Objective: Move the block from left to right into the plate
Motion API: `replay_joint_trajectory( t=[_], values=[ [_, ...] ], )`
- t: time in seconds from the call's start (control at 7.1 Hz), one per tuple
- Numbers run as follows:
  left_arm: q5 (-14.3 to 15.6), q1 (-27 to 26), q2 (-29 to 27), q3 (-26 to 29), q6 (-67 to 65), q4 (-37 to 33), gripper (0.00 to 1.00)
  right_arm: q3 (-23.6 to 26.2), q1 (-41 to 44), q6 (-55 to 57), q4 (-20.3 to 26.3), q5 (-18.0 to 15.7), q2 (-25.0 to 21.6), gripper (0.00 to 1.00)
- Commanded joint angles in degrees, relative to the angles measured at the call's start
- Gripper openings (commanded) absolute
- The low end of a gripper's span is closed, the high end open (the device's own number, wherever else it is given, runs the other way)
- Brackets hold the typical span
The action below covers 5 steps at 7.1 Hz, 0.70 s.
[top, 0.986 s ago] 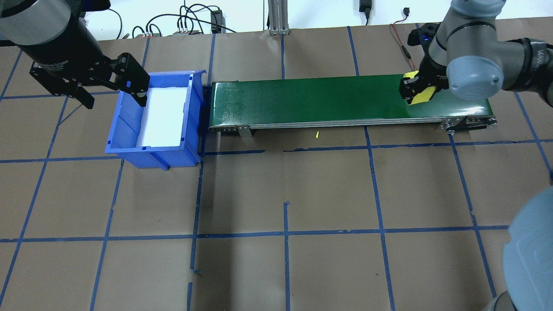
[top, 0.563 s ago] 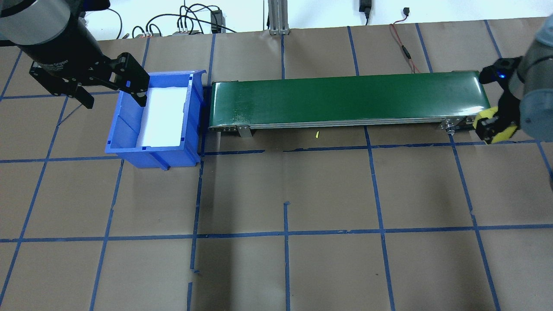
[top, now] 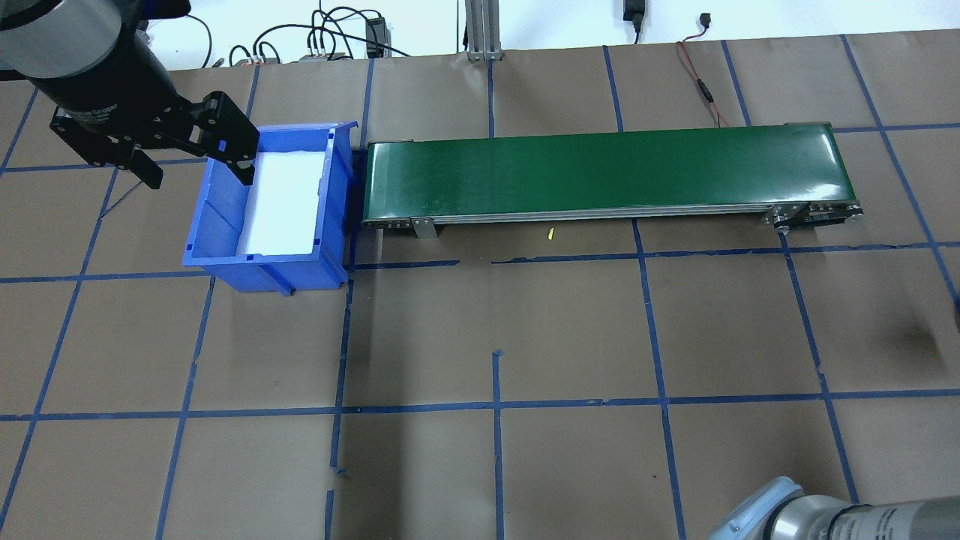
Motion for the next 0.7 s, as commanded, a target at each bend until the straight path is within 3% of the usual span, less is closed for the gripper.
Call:
replay_joint_trajectory(
  t=[0.0, 0.14, 0.28, 0.42, 0.56],
  values=[
    [0.0, 0.0, 0.0, 0.0, 0.0, 0.0, 1.0, 1.1, -9.9, -9.7, -2.0, 4.4, 1.0, 0.18],
    [0.0, 0.0, 0.0, 0.0, 0.0, 0.0, 1.0, 2.5, -12.2, -11.5, -4.9, 4.7, 2.2, 0.18],
    [0.0, 0.0, 0.0, 0.0, 0.0, 0.0, 1.0, 3.6, -14.3, -13.6, -5.9, 4.8, 3.4, 0.38],
    [0.0, 0.0, 0.0, 0.0, 0.0, 0.0, 1.0, 3.5, -14.9, -14.1, -6.1, 5.5, 5.1, 0.85],
    [0.0, 0.0, 0.0, 0.0, 0.0, 0.0, 1.0, 3.7, -15.2, -13.9, -6.0, 4.6, 5.8, 1.0]
  ],
)
